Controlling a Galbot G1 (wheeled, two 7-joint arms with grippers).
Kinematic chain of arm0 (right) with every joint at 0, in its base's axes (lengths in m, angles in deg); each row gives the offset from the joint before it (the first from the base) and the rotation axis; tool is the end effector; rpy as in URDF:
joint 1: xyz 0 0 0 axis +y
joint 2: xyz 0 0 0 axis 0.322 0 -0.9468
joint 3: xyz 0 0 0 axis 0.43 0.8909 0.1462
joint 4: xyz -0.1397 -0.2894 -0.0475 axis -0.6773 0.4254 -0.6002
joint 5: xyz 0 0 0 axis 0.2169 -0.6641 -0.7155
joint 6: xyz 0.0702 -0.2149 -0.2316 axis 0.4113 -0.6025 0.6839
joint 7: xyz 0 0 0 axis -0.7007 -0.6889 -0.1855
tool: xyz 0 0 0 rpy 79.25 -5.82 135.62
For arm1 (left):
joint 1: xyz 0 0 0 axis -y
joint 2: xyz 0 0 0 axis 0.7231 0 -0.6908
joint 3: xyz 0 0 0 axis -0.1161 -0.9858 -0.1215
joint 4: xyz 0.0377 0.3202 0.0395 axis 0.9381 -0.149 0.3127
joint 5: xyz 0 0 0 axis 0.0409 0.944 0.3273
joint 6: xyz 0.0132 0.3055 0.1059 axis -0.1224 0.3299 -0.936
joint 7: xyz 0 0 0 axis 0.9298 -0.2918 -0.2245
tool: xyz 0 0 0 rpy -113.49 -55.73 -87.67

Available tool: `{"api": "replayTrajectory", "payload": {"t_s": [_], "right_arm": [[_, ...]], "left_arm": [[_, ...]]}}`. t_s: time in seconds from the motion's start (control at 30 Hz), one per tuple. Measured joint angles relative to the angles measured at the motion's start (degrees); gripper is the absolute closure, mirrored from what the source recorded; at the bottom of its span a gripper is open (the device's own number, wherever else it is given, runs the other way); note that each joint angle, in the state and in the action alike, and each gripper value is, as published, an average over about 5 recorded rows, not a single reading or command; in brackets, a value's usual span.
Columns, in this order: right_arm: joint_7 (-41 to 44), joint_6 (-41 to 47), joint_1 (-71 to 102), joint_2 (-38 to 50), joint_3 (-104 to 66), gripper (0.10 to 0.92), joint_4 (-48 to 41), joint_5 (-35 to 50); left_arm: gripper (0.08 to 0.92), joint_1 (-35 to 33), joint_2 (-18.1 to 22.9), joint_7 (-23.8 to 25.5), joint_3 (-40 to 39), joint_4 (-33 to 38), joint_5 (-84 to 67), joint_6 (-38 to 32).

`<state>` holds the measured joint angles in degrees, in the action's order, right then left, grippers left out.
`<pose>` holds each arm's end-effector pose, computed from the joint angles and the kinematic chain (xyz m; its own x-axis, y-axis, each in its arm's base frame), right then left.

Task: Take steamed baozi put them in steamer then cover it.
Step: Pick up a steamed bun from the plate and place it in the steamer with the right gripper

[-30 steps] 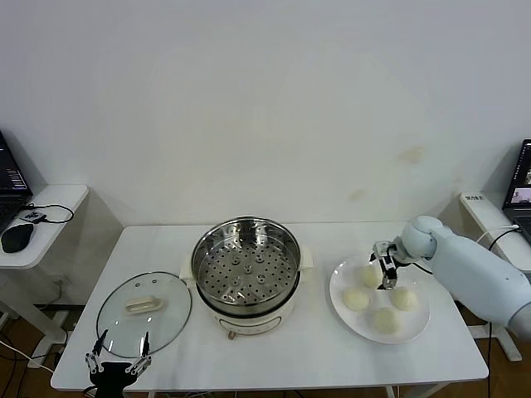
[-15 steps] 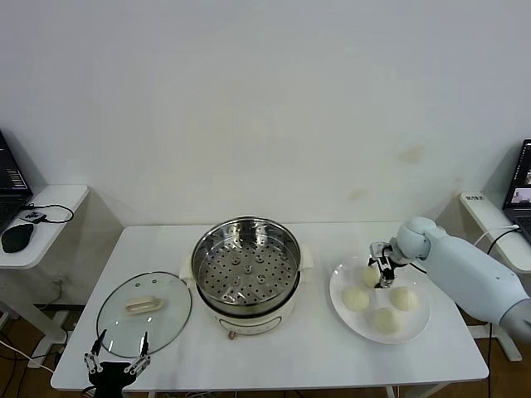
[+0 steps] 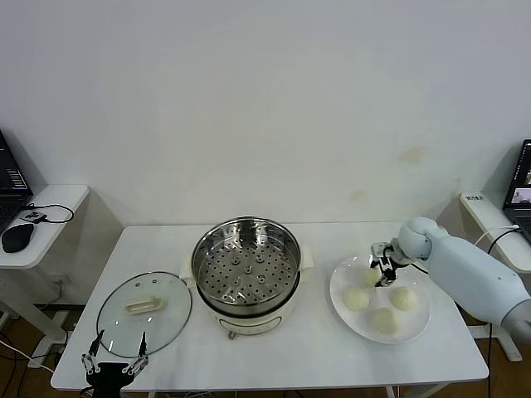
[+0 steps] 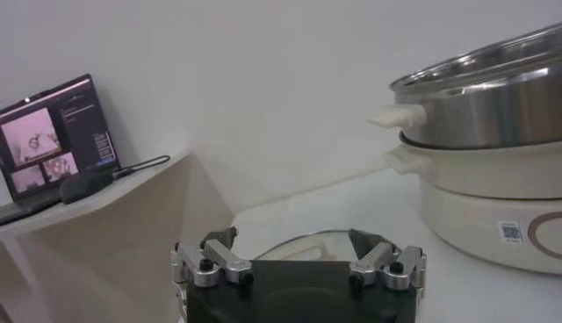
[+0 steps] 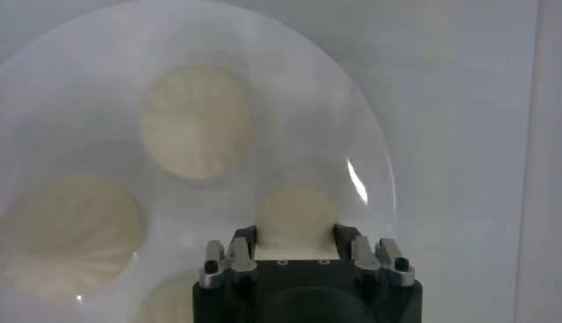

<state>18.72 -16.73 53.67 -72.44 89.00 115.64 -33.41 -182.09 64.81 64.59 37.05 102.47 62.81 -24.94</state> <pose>0.4909 -0.1414 -0.2137 -0.2702 -0.0756 0.9598 -0.9577 -0.0815 -0.2760 0.0817 0.0965 -0.3232 -0.9752 -0.1505 0.1625 -0.0893 0.9384 0.3338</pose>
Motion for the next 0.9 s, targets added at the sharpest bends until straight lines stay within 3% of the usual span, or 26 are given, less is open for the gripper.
{"api": "replayTrajectory", "payload": {"t_s": [0.47, 0.9], "right_arm": [[0.2, -0.3, -17.7, 2.0, 10.7, 0.482, 7.1, 11.5], [-3.1, -4.1, -35.5, -10.7, 24.0, 0.475, 7.6, 24.7]], "left_arm": [[0.177, 0.4, -1.3, 0.8, -0.2, 0.3, -2.8, -0.1], [0.177, 0.2, -1.1, 1.1, 0.6, 0.5, -4.6, -1.1]]}}
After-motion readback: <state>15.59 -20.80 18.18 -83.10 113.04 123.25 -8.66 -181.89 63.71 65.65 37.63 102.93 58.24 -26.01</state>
